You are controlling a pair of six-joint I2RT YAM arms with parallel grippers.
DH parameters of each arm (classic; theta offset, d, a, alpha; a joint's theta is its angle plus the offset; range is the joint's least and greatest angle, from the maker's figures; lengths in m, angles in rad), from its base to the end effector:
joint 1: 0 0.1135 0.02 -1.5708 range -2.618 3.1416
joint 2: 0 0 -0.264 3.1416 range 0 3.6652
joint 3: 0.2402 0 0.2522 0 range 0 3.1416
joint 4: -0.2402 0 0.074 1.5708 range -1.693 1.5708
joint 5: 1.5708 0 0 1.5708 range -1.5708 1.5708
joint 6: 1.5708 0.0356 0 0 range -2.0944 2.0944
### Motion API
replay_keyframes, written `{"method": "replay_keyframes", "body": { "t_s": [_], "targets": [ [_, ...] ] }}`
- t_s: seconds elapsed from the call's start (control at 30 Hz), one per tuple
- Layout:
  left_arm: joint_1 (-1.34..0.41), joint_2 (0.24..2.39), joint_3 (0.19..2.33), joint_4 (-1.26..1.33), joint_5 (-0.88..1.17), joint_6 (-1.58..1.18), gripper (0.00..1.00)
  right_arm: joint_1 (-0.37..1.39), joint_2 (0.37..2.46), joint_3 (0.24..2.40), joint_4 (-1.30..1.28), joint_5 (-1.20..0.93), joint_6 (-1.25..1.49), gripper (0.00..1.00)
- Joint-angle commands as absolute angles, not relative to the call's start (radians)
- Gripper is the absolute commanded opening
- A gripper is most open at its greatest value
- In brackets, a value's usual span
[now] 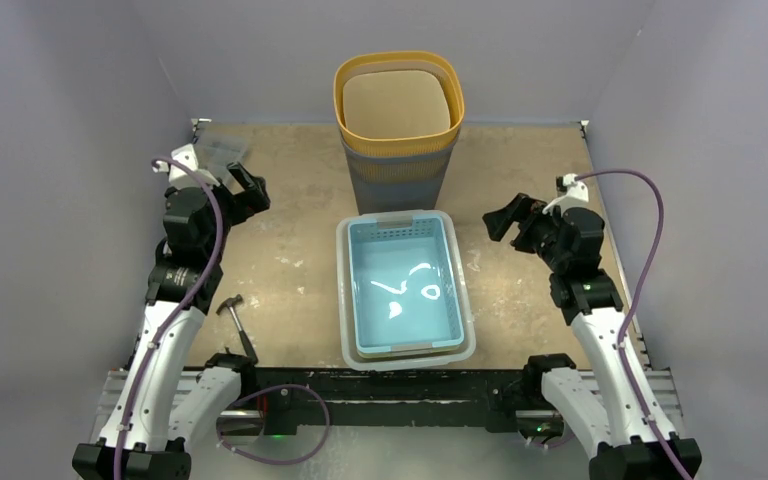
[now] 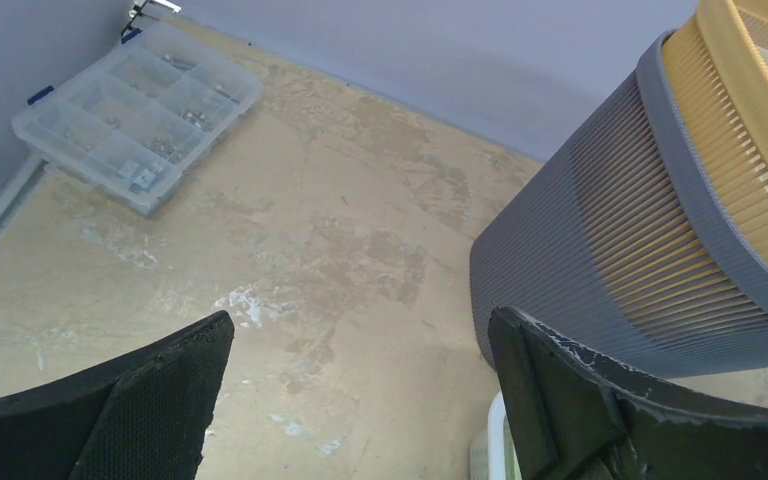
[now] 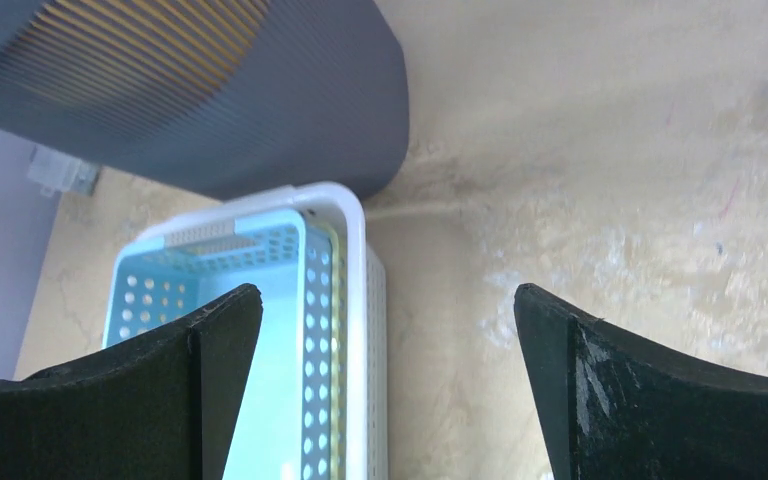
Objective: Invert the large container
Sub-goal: Move the multiple containers to the center of the board.
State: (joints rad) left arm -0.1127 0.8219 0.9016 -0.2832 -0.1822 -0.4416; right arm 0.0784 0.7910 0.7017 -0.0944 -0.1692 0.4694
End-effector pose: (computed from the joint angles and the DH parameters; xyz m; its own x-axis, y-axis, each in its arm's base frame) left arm 0.1860 -0.0146 0.3641 -0.1535 -0.4056 -0.9011 -0.1452 0.9112 -0.3855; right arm 0.1899 0.0209 0.3192 -0.2720 0.4259 -0.8629 -0.1337 0.8713 0.4722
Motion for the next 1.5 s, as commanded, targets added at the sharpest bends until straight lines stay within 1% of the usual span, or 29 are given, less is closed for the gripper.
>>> {"method": "replay_keyframes", "body": {
  "t_s": [0.0, 0.07, 0.13, 0.27, 0.47, 0.57, 0.7, 0.87, 0.97, 1.13, 1.3, 1.37, 1.47],
  "targets": [
    [-0.115, 0.815, 0.927, -0.310, -0.219, -0.572, 0.99, 0.080, 0.772, 0.707, -0.244, -0.210, 0.452, 0.99],
    [-0.114, 0.822, 0.941, -0.383, -0.270, -0.676, 0.99, 0.080, 0.778, 0.722, -0.290, -0.182, 0.461, 0.99],
    [-0.114, 0.837, 0.954, -0.442, -0.260, -0.720, 0.99, 0.079, 0.800, 0.741, -0.332, -0.187, 0.460, 0.99],
    [-0.114, 0.854, 0.976, -0.497, -0.197, -0.698, 0.99, 0.081, 0.845, 0.780, -0.403, -0.219, 0.422, 0.99],
    [-0.114, 0.813, 0.930, -0.454, -0.075, -0.622, 0.99, 0.080, 0.859, 0.811, -0.440, -0.286, 0.423, 0.99],
    [-0.114, 0.806, 0.917, -0.446, -0.010, -0.619, 0.99, 0.080, 0.866, 0.785, -0.439, -0.355, 0.425, 0.99],
    [-0.114, 0.815, 0.916, -0.450, 0.103, -0.597, 0.99, 0.080, 0.886, 0.740, -0.440, -0.492, 0.426, 0.96],
    [-0.114, 0.837, 0.915, -0.461, 0.218, -0.574, 0.99, 0.081, 0.860, 0.652, -0.405, -0.598, 0.478, 0.94],
    [-0.114, 0.861, 0.903, -0.475, 0.275, -0.589, 0.99, 0.080, 0.853, 0.591, -0.381, -0.702, 0.508, 0.93],
    [-0.114, 0.871, 0.843, -0.461, 0.337, -0.629, 0.99, 0.081, 0.808, 0.523, -0.354, -0.800, 0.567, 0.93],
    [-0.115, 0.891, 0.781, -0.461, 0.368, -0.644, 0.99, 0.087, 0.788, 0.448, -0.180, -0.890, 0.736, 0.92],
    [-0.114, 0.915, 0.769, -0.476, 0.369, -0.642, 0.99, 0.111, 0.795, 0.435, -0.057, -0.892, 0.826, 0.91],
    [-0.114, 0.946, 0.754, -0.482, 0.381, -0.651, 0.99, 0.187, 0.830, 0.444, 0.082, -0.837, 0.923, 0.91]
  ]
}}
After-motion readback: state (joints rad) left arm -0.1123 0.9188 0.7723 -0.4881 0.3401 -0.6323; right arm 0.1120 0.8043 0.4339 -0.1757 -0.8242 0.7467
